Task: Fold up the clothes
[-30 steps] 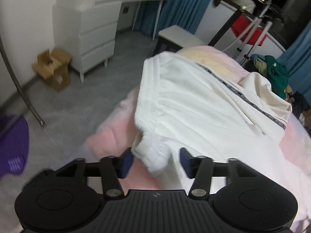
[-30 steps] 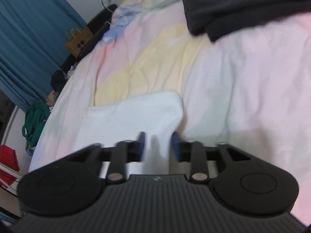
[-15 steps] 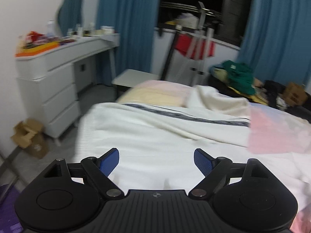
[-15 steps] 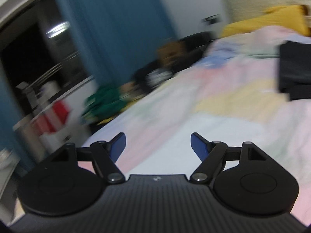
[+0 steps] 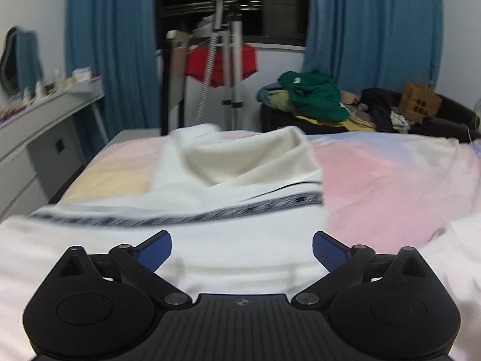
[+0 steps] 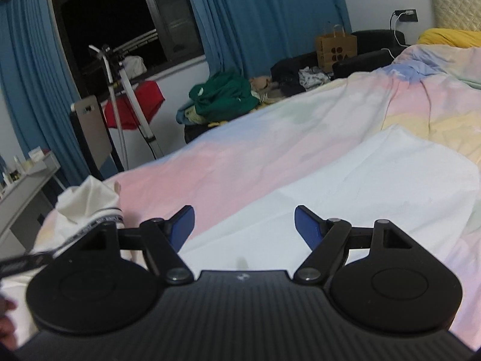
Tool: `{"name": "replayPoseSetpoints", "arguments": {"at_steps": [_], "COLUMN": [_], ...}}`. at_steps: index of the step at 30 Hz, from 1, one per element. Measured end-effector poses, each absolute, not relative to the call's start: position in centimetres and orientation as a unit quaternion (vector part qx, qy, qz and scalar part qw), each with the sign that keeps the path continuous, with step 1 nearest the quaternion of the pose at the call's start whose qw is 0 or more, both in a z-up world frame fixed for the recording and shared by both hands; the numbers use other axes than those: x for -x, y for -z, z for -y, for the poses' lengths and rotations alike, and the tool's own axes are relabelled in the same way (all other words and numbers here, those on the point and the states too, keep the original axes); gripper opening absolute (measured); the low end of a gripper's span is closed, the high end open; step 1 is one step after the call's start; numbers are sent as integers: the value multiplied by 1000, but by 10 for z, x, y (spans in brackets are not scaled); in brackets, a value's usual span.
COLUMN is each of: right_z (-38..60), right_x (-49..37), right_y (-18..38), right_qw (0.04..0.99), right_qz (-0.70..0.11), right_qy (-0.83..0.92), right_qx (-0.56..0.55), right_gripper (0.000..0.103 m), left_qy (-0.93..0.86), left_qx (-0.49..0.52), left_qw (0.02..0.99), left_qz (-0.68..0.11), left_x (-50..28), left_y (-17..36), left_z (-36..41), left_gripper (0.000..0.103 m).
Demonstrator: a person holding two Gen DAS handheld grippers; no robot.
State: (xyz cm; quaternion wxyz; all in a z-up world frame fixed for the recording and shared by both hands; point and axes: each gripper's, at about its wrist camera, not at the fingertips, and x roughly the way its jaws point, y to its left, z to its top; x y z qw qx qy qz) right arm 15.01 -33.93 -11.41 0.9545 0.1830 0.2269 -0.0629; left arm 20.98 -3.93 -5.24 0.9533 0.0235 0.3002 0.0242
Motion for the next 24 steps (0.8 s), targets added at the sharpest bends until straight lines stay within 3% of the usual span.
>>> {"name": "replayPoseSetpoints", "arguments": {"at_steps": [12,15,20,24], "right_z": [345,345,345,347], "right_x": [-183,-191,-197,-193], "right_y": [148,154,162,162], "right_qw": [941,938,933,930], "right_qz": [-251,-259,-272,-272], "right_qy": [83,84,88,90], "right_qx": [-212,-215,-219,-229], "right_gripper": [76,76,76,76], "left_qy": [-111,-100,-55,-27], "left_qx": [-100,-103,-57,96], "left_qw": [929,924,920,930], "left_qz": [-339,-355,-385,-355], "left_x": [-339,-358,-369,-337], "left_y": [113,117,104,57], "left_z": [114,118,109,46], "left_gripper": [103,96,34,19]}}
